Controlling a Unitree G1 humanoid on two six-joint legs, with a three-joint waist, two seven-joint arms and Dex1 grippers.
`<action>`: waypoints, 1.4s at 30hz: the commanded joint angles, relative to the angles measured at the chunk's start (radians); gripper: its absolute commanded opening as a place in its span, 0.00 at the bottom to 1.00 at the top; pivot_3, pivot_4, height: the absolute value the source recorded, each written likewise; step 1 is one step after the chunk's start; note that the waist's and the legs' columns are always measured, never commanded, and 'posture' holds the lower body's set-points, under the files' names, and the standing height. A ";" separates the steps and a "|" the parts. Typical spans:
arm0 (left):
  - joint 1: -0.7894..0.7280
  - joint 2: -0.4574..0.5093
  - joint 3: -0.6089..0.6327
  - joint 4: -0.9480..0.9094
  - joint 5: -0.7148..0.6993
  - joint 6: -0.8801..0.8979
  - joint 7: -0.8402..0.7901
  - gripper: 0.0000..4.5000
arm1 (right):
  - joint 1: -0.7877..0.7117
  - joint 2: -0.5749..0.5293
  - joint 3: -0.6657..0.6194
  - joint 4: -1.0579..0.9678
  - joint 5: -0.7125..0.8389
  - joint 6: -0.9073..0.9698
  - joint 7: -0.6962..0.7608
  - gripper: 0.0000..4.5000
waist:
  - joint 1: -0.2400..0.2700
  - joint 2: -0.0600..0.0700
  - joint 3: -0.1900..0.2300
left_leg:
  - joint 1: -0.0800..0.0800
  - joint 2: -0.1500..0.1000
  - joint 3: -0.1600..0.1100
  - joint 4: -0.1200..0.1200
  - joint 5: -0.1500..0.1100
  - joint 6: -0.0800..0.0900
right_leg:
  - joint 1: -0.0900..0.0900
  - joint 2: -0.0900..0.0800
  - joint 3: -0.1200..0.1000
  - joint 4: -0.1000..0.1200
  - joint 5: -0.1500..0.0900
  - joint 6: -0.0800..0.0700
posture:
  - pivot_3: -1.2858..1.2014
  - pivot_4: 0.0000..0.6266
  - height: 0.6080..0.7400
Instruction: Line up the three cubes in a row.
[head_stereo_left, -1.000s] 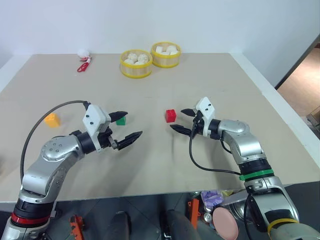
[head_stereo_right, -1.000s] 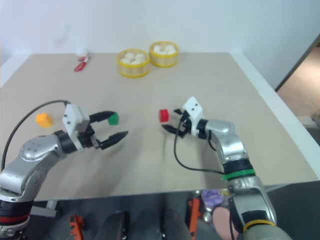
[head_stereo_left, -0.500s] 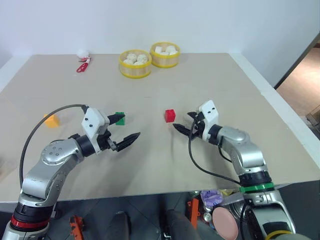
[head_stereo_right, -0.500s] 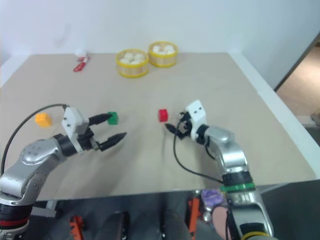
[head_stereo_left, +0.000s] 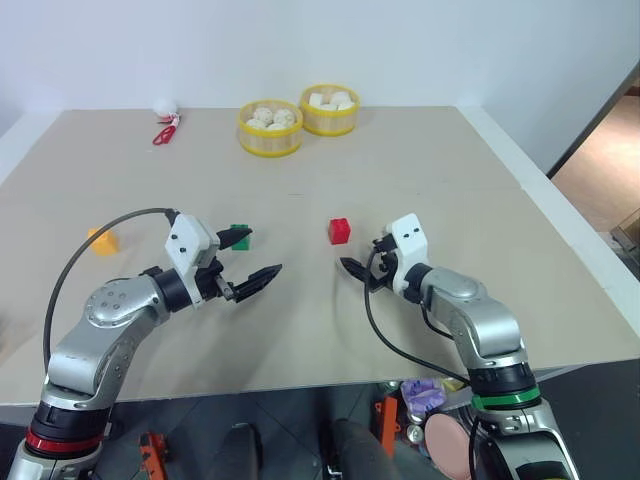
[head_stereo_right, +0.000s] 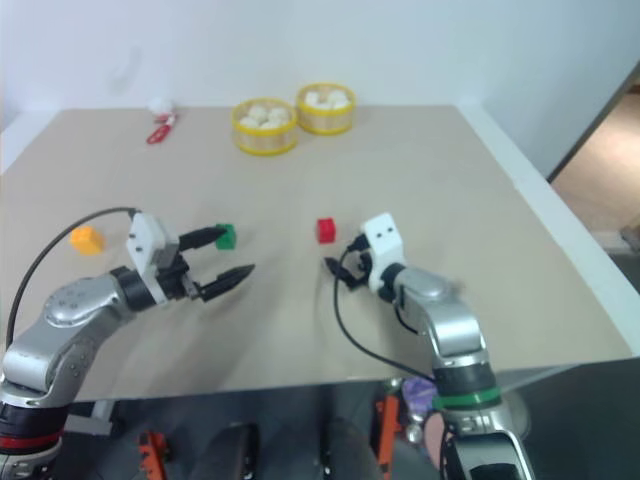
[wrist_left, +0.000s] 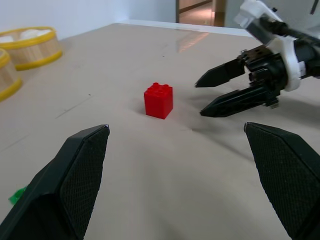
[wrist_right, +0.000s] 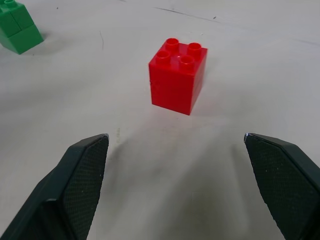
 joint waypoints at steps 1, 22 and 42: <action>-0.009 0.014 0.000 -0.007 -0.004 -0.019 -0.039 0.99 | -0.055 0.010 -0.013 0.048 -0.025 -0.032 -0.036 1.00 | 0.000 0.000 0.000 | 0.000 0.000 0.000 0.000 0.000 0.000 | 0.000 0.000 0.000 0.000 0.000 0.000 | 0.52 0.24 1.00; 0.054 0.002 -0.005 -0.010 0.050 -0.024 -0.044 0.99 | -0.196 0.116 0.039 0.317 -0.093 -0.164 -0.049 1.00 | -0.003 0.000 0.000 | 0.000 0.001 0.000 0.000 0.000 0.000 | 0.000 0.001 0.000 0.000 0.000 0.000 | 0.52 0.24 1.00; 0.121 -0.004 0.039 -0.056 0.050 -0.031 0.026 1.00 | -0.303 0.124 0.014 0.544 -0.114 -0.301 -0.046 0.29 | -0.007 0.000 0.000 | -0.001 0.001 0.000 -0.001 0.000 0.000 | 0.000 0.001 0.000 0.000 0.000 0.000 | 0.52 0.24 1.00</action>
